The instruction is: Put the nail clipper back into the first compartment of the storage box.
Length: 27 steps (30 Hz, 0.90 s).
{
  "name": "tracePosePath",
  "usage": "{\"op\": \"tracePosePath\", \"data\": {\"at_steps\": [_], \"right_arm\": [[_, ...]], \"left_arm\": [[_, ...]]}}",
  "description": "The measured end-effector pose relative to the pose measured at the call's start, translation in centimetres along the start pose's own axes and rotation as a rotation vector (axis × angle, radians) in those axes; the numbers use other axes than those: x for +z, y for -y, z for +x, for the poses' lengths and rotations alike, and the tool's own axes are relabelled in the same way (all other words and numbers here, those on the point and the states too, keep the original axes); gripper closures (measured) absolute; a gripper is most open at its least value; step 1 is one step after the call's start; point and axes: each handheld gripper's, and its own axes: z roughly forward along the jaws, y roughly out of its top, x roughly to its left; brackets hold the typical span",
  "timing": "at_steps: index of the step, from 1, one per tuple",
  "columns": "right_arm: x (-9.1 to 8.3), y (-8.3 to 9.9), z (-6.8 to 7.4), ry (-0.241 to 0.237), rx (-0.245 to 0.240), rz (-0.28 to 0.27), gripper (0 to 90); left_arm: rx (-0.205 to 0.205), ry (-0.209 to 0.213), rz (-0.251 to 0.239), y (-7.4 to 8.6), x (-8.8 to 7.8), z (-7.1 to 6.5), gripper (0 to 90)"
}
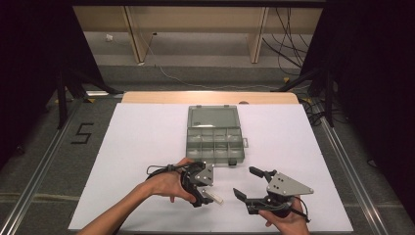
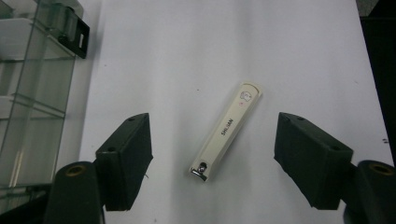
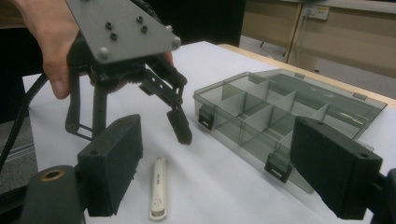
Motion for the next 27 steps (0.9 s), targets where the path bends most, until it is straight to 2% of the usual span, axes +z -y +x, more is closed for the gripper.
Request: {"op": "tracePosePath", "data": {"at_steps": [3,9,16,17,19,23,26,27], "right_arm": [[0.0,0.0,0.0,0.000,0.000,0.002,18.2],[0.0,0.0,0.0,0.001,0.000,-0.001,18.3],[0.0,0.0,0.0,-0.002,0.000,0.001,18.3],[-0.1,0.0,0.2,-0.011,0.020,0.015,18.3],[0.0,0.0,0.1,-0.009,0.010,0.007,18.3],[0.0,0.0,0.2,-0.012,0.022,0.014,18.3],[0.0,0.0,0.0,-0.004,-0.004,-0.005,18.3],[-0.1,0.0,0.2,-0.012,0.021,0.014,18.3]], "left_arm": [[0.026,0.008,0.047,-0.1,0.5,0.2,29.7],[0.065,0.019,0.091,-0.6,0.9,0.4,36.1],[0.075,0.032,0.110,-1.0,1.1,0.6,42.8],[0.080,0.039,0.123,-1.0,1.2,0.6,44.4],[0.081,0.038,0.127,-1.0,1.2,0.5,47.5],[0.081,0.044,0.131,-0.9,1.4,0.6,48.6],[0.079,0.053,0.144,-0.9,1.6,0.5,50.6],[0.089,0.054,0.148,-0.9,1.6,0.6,53.2]]}}
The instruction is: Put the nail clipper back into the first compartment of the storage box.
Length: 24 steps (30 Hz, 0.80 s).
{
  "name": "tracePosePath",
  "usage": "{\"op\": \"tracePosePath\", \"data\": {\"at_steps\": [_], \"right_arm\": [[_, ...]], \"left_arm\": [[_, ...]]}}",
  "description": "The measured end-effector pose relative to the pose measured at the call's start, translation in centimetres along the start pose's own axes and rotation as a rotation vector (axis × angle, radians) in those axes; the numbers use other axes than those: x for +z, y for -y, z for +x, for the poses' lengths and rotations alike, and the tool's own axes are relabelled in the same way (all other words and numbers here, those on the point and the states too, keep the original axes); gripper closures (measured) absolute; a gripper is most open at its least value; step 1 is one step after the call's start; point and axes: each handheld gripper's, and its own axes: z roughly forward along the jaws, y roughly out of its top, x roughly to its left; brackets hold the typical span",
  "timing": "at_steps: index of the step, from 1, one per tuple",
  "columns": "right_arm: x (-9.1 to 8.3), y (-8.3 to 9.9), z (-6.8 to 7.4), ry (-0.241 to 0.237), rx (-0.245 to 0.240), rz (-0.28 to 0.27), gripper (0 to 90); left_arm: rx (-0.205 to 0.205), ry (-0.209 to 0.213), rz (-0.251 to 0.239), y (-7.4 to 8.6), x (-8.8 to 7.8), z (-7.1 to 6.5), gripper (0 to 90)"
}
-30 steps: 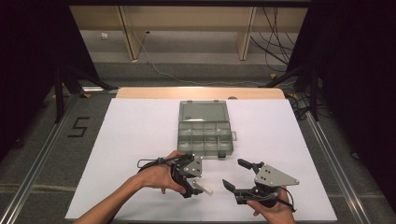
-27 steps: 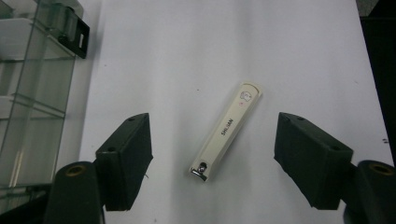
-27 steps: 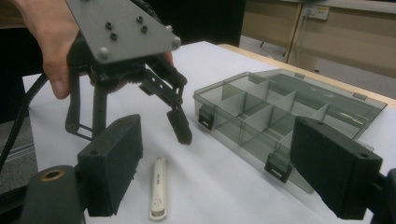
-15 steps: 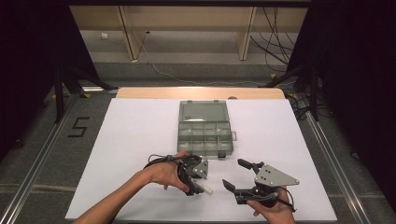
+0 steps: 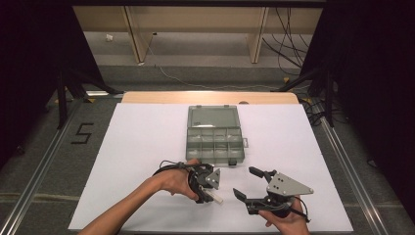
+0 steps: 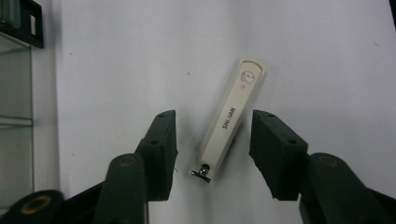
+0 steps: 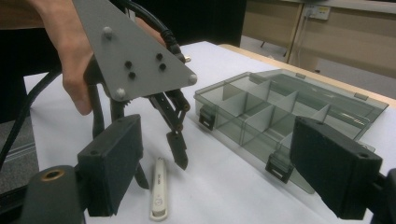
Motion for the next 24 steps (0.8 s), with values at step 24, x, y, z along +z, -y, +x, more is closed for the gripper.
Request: {"op": "tracePosePath", "data": {"at_steps": [24], "right_arm": [[0.05,-0.01,-0.16,0.009,-0.026,-0.018,18.4]], "left_arm": [[-0.068,0.056,0.059,-0.05,0.00,0.34,73.8]]}}
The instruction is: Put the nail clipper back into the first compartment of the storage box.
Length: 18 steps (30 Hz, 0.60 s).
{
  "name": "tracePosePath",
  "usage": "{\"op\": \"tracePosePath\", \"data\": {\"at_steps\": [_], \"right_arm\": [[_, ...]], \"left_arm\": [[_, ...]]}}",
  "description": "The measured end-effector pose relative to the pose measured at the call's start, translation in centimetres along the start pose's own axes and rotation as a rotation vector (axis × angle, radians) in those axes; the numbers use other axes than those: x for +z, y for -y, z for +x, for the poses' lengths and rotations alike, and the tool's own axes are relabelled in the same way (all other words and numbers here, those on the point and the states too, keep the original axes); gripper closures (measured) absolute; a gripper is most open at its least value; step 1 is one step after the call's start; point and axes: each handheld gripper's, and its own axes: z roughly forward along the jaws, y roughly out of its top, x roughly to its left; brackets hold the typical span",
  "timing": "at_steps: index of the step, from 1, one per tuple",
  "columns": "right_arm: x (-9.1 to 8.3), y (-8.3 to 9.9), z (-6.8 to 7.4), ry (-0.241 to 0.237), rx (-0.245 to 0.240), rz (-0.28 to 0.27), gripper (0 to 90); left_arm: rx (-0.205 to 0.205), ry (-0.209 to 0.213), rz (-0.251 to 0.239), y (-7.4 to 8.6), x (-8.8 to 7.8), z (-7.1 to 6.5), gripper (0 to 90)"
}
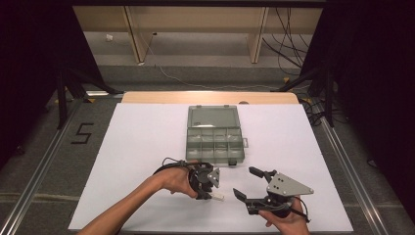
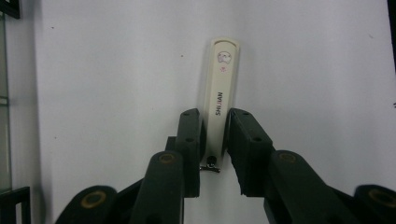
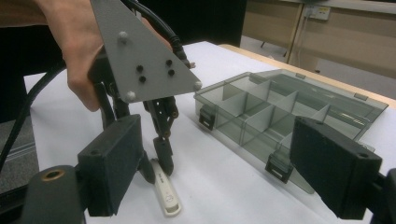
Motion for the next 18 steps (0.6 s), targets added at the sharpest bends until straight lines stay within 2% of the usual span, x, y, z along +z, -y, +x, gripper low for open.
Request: {"op": "tracePosePath", "data": {"at_steps": [4,12,17,18], "right_arm": [[0.01,0.01,0.01,0.000,0.000,0.000,18.4],[0.03,0.01,0.00,-0.001,0.001,0.000,18.4],[0.03,0.01,0.00,-0.001,0.000,-0.001,18.4],[-0.06,0.01,0.16,-0.009,0.026,0.018,18.4]], "left_arm": [[-0.012,-0.002,0.007,-0.07,0.00,-0.03,75.5],[-0.068,-0.001,0.019,-0.30,0.03,0.01,76.9],[-0.070,-0.007,0.031,-0.43,-0.01,-0.04,77.0],[-0.072,-0.011,0.030,-0.44,0.00,-0.09,77.1]]}}
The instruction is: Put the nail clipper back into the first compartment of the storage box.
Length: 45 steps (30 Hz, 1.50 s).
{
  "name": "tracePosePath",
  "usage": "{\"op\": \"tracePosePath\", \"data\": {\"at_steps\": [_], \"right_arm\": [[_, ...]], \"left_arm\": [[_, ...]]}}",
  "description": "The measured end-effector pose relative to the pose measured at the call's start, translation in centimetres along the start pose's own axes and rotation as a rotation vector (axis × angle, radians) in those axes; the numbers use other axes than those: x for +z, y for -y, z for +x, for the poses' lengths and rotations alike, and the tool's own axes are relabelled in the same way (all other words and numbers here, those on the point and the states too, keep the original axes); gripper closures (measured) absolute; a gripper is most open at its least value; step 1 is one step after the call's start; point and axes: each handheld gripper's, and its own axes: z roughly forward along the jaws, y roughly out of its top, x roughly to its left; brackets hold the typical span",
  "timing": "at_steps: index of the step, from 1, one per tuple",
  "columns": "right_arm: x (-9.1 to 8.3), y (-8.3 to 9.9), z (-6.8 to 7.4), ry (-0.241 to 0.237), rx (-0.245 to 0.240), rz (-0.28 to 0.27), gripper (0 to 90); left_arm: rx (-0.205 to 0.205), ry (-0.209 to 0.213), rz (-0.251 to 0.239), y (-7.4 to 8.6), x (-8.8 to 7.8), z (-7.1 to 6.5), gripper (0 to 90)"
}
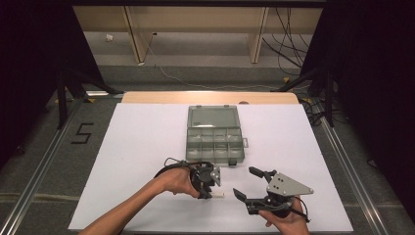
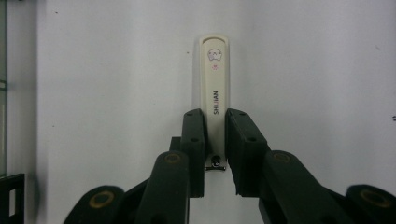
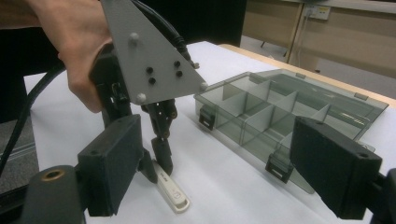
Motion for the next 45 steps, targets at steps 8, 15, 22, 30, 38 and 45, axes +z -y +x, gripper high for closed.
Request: {"op": "tracePosePath", "data": {"at_steps": [8,15,22,30,38,45], "right_arm": [[0.1,0.0,-0.1,0.010,-0.016,-0.012,18.4],[0.1,0.0,-0.2,0.010,-0.017,-0.013,18.4],[0.1,0.0,-0.2,0.011,-0.018,-0.013,18.4],[0.1,0.0,-0.1,0.011,-0.018,-0.011,18.4],[0.1,0.0,-0.2,0.010,-0.023,-0.012,18.4],[0.1,0.0,0.0,0.004,-0.001,0.001,18.3]], "left_arm": [[0.003,-0.021,0.017,0.0,-0.3,0.2,77.1],[-0.020,-0.032,-0.014,0.0,-1.1,0.2,77.1],[-0.011,-0.074,-0.010,0.4,-3.1,0.7,77.1],[-0.100,-0.148,-0.035,1.7,-6.5,2.0,77.1],[-0.151,-0.216,-0.052,2.6,-8.6,3.8,77.1],[-0.229,-0.260,-0.075,3.1,-9.6,5.8,77.1]]}}
